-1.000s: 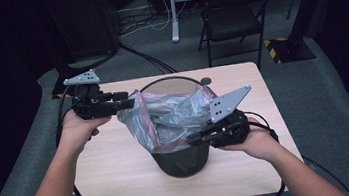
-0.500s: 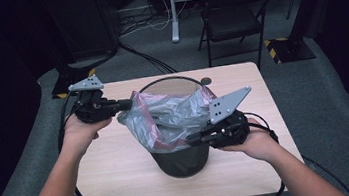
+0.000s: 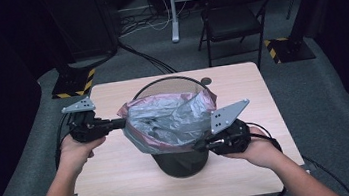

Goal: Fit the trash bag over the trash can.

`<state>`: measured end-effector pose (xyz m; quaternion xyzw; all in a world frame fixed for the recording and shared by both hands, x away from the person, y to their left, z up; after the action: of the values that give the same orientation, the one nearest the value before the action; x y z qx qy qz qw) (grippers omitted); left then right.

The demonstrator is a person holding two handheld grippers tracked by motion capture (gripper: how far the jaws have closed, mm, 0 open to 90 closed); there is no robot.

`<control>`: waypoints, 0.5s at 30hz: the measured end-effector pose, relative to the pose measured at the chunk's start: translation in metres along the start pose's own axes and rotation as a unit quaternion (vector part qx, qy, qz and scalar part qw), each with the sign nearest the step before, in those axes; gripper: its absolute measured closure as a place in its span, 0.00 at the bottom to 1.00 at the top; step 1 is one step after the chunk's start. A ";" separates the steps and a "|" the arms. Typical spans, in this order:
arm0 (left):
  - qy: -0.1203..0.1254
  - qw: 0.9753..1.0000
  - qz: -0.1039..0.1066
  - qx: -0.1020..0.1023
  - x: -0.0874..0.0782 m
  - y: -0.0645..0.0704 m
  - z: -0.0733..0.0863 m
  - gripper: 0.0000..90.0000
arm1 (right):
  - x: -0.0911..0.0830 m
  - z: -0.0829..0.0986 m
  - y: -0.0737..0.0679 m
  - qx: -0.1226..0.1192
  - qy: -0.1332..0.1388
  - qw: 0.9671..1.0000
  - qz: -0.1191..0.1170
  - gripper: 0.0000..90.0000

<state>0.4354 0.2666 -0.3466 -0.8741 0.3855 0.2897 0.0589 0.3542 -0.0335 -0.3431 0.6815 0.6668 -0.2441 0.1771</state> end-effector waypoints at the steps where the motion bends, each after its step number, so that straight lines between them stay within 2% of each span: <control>1: 0.003 1.000 0.006 -0.008 0.003 0.000 0.001 1.00 | 0.000 0.001 0.001 0.001 0.002 1.000 -0.001 0.99; 4: 0.005 1.000 0.017 -0.008 0.009 0.003 0.006 1.00 | -0.001 0.004 0.001 0.004 0.004 1.000 0.003 1.00; 10: 0.005 0.999 0.039 -0.010 0.014 0.012 0.015 1.00 | -0.009 0.018 0.009 0.017 0.000 0.999 0.037 1.00; 13: 0.005 0.999 0.039 -0.001 0.013 0.016 0.018 1.00 | -0.013 0.027 0.014 0.024 -0.009 0.998 0.051 1.00; 15: 0.004 0.999 0.039 -0.004 0.013 0.016 0.020 1.00 | -0.015 0.033 0.019 0.030 -0.013 0.998 0.059 1.00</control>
<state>0.4218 0.2535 -0.3678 -0.8596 0.4184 0.2901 0.0426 0.3699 -0.0657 -0.3633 0.7216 0.6153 -0.2620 0.1791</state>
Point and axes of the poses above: each handheld gripper's, and its own axes: x roughly forward along the jaws, z roughly out of its underside, y roughly to its right, the point moved 6 cm from there along x, roughly forward along the jaws, and after that the axes turned 9 degrees about -z, right-handed, at the moved point
